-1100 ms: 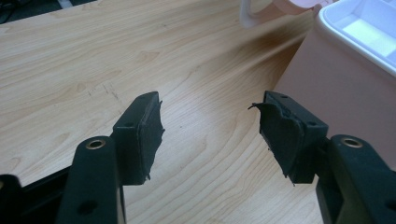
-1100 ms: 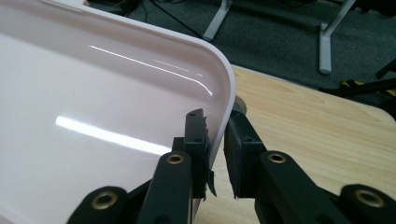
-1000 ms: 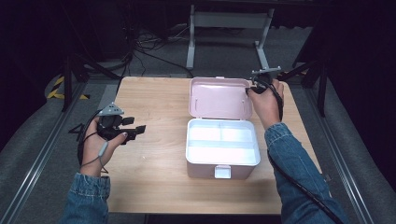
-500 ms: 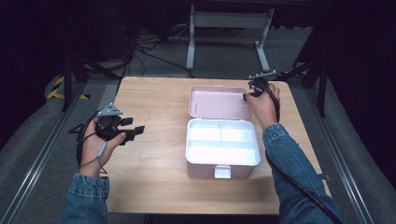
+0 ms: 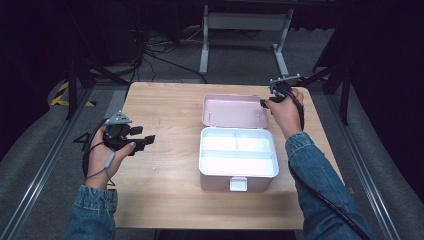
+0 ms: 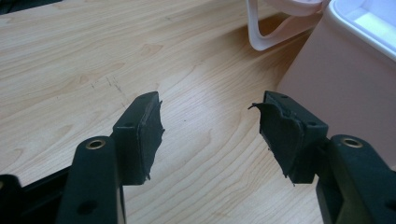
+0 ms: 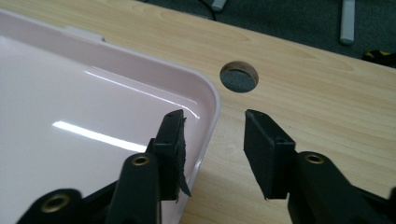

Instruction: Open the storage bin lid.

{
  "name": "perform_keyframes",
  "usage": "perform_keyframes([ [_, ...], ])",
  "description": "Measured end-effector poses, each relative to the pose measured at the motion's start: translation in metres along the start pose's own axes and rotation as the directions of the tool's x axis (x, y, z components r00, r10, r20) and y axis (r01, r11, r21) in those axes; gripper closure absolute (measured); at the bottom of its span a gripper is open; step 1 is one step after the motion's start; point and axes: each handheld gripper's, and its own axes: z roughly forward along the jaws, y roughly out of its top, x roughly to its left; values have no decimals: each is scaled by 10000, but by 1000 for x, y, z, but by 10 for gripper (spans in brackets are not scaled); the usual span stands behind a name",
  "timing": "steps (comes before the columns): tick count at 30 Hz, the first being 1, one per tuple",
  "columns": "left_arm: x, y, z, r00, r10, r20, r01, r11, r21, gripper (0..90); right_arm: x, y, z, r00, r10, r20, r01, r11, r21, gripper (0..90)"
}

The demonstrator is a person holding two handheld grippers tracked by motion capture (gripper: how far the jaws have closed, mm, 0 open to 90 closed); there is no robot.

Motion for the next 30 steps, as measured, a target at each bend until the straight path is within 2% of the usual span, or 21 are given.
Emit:
perform_keyframes([
  [1,0,0,0,10000,-50,33,50,10000,1,398,0,0,0,10000,0,0,0,10000,0,551],
  [2,0,-1,0,10000,-74,2,74,10000,16,397,0,3,-10,9999,-147,56,148,9995,-261,533],
  [4,-1,-1,0,10000,-24,-25,25,10000,65,397,0,4,-15,9998,-176,72,178,9993,-340,533],
  [6,-2,-1,-1,10000,0,-19,0,10000,77,397,-2,4,-33,9988,-486,38,487,9970,-606,527],
  [7,-2,-1,-2,10000,-1,-2,1,10000,82,397,-2,4,-33,9988,-486,38,487,9970,-606,527],
  [8,-3,-1,-2,10000,45,-55,-45,10000,19,397,-4,2,-43,9982,-594,-10,592,9957,-706,527],
  [10,-3,-2,-3,10000,40,-66,-39,10000,39,396,-5,1,-49,9975,-701,-60,694,9944,-792,527],
  [13,-3,-3,-5,9999,2,-107,-1,10000,56,394,-9,-4,-69,9960,-879,-187,854,9905,-1078,526],
  [16,-4,-5,-6,9999,-12,-121,14,9999,133,394,-13,-11,-87,9939,-1065,-293,1021,9870,-1241,523],
  [22,-2,-10,-8,9998,-90,-164,93,9997,234,382,-27,-28,-116,9922,-1133,-521,1048,9839,-1450,516],
  [29,-1,-14,-11,9998,-124,-174,131,9988,464,371,-40,-49,-140,9892,-1327,-615,1233,9827,-1382,499],
  [30,0,-15,-11,9998,-116,-179,124,9989,442,368,-41,-52,-142,9865,-1512,-624,1418,9808,-1341,498],
])
